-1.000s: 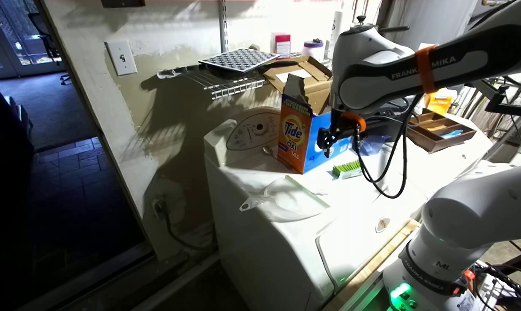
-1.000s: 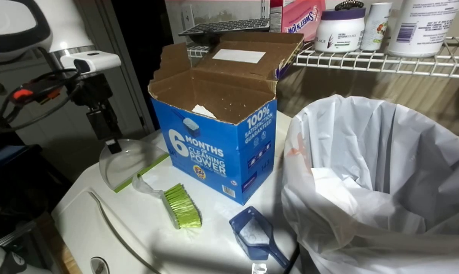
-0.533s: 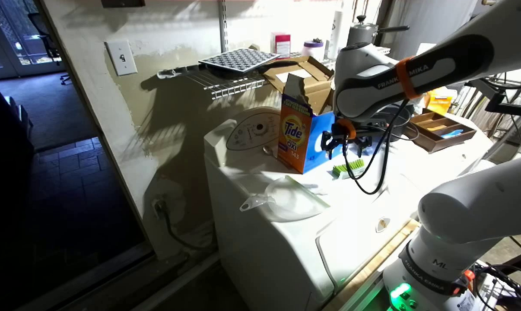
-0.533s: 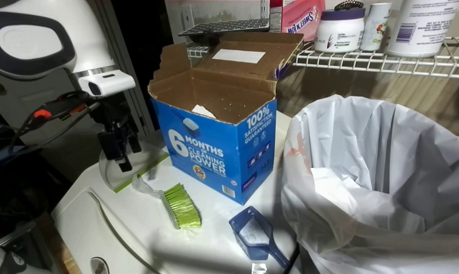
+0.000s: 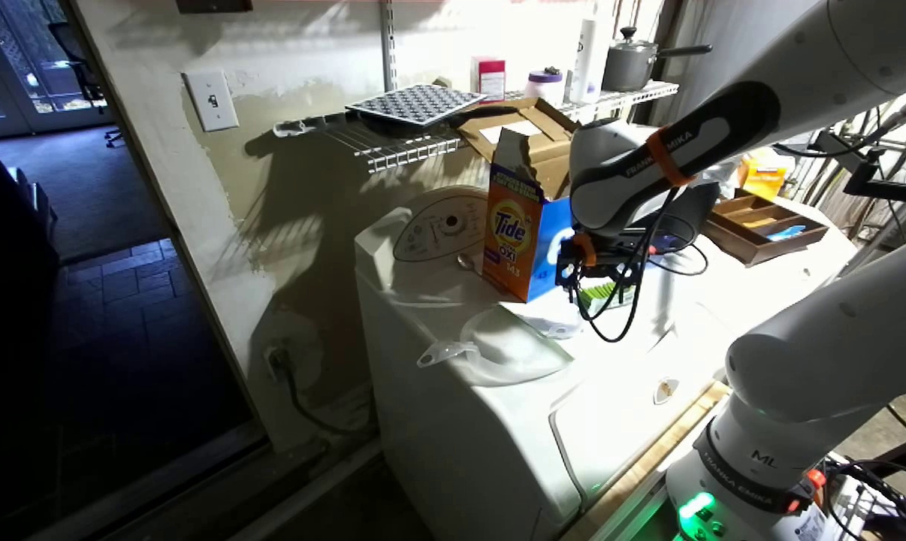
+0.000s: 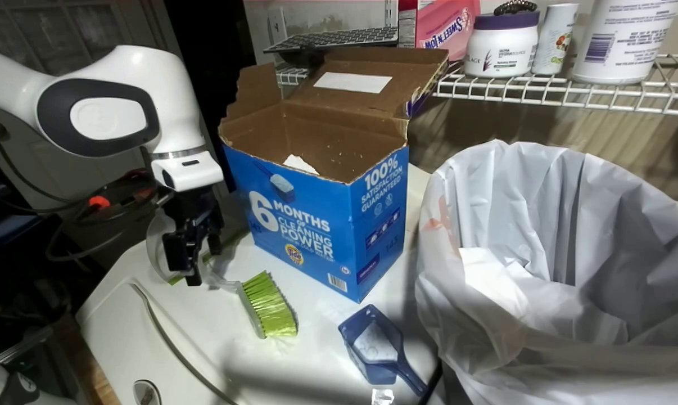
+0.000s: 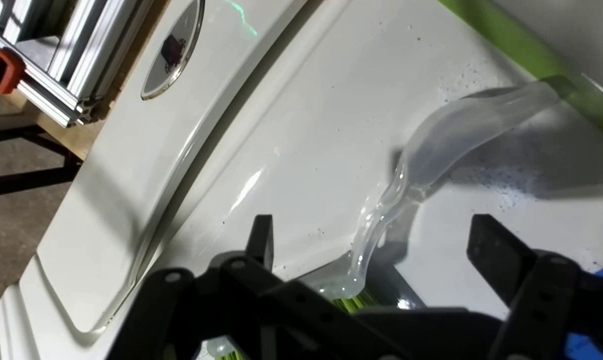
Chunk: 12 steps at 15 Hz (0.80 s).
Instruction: Hang the small brush on the top rack
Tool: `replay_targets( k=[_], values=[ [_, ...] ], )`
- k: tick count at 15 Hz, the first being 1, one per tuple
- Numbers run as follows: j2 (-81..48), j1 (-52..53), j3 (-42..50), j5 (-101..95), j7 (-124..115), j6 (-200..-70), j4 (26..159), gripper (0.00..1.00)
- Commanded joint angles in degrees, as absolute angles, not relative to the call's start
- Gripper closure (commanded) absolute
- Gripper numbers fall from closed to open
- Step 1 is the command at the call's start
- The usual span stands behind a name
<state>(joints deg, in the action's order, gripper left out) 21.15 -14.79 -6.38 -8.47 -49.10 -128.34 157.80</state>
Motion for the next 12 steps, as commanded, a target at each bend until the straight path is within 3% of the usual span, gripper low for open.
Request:
replay_targets(
  k=[1, 8, 12],
  values=[
    [20.63, -13.34, -4.79, -9.1, -49.82, -128.34, 157.7, 0.0],
    [18.17, -14.93, -3.31, -14.97, -50.14, -135.48, 157.73, 0.0],
    [15.77, -12.97, -0.36, -8.67, -47.06, -139.17, 157.74, 0.0]
  ],
)
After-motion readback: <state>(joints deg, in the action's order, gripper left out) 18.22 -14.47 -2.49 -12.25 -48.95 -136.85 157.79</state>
